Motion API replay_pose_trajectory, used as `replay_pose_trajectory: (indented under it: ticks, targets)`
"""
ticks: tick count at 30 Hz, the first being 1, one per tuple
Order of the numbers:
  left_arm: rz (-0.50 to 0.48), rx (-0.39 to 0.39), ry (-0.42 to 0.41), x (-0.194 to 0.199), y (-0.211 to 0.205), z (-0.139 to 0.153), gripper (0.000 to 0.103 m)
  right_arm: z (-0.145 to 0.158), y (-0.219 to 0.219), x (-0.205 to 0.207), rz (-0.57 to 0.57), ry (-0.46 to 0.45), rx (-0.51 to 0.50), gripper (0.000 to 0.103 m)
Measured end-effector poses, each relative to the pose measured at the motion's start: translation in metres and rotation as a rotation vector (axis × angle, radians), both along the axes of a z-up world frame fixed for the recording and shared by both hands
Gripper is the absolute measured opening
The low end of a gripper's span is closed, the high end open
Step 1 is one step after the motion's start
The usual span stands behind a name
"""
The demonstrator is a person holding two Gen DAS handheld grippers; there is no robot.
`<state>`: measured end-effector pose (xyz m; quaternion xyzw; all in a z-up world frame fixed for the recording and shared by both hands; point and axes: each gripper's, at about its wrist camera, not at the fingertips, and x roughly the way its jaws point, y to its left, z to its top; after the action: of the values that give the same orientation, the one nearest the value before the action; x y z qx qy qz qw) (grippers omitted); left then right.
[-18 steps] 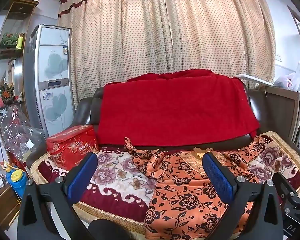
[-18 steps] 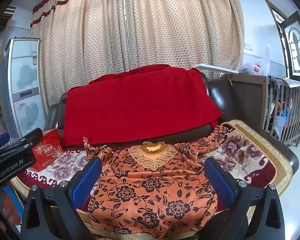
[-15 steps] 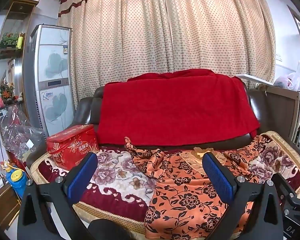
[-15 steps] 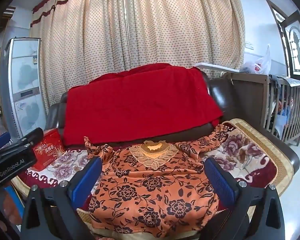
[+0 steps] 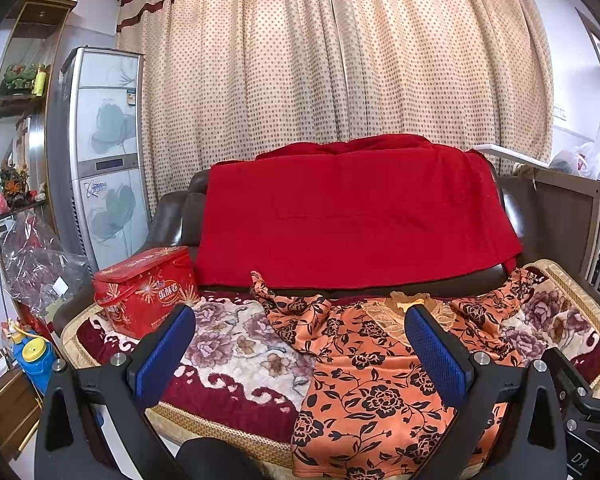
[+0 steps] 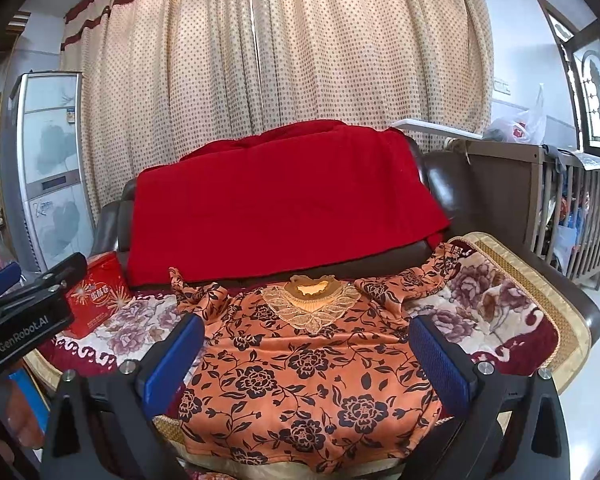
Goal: Fold small clothes
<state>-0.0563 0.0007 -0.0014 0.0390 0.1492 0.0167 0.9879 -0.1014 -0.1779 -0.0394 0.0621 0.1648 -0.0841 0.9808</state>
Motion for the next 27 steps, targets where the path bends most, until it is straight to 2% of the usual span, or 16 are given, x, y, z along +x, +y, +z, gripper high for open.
replay_pose_trajectory:
  ticks: [12,14,15,18,19,27]
  targets:
    - [0.003,0.021,0.017,0.014,-0.006,-0.005,0.103,-0.006,-0.007,0.011,-0.021,0.022,0.014,0.103]
    - [0.008,0.024,0.019,0.019,-0.008,-0.006,0.103,-0.008,-0.008,0.014,-0.025,0.025,0.009,0.103]
    - [0.01,0.027,0.022,0.022,-0.008,-0.008,0.103,-0.009,-0.009,0.016,-0.031,-0.002,0.01,0.103]
    - [0.011,0.034,0.042,0.034,-0.012,-0.012,0.103,-0.015,-0.015,0.026,-0.037,0.018,0.029,0.103]
    - [0.012,0.037,0.048,0.039,-0.013,-0.014,0.103,-0.017,-0.019,0.029,-0.034,0.009,0.085,0.103]
    - [0.006,0.058,0.093,0.065,-0.027,-0.027,0.103,-0.035,-0.026,0.055,-0.036,-0.006,0.07,0.103]
